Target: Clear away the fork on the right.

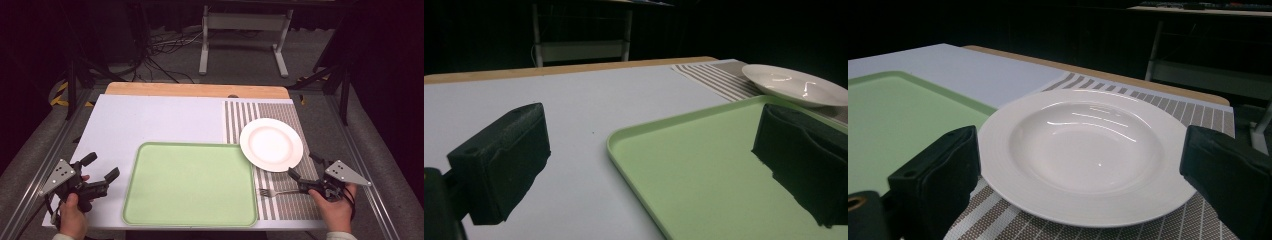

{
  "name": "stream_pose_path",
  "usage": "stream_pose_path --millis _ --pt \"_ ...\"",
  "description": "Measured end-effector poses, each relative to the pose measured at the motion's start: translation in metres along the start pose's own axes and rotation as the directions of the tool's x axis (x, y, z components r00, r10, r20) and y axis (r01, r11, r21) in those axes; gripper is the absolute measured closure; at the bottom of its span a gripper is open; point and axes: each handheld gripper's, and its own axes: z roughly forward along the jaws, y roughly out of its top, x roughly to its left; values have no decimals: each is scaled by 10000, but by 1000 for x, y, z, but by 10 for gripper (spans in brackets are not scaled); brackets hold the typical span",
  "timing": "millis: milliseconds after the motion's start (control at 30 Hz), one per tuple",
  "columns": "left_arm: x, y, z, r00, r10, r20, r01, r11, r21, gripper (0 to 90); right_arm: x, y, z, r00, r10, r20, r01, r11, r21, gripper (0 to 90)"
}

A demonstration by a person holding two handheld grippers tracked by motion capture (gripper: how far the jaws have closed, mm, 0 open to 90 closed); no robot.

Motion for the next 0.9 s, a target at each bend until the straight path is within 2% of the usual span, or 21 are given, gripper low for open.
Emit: stream_pose_path --millis 233,700,900 --pt "2 0 1 9997 -230 -10 230 9997 -3 25 1 -1 -1 10000 35 -70 -35 10000 46 36" --pt "4 -1 0 9996 -274 -7 274 9996 19 25 0 -1 0 9999 34 -115 -34 10000 -23 35" --pt "5 -2 1 9995 -319 -32 319 9995 14 25 -1 9 -1 9990 233 -392 -240 9996 -170 33"
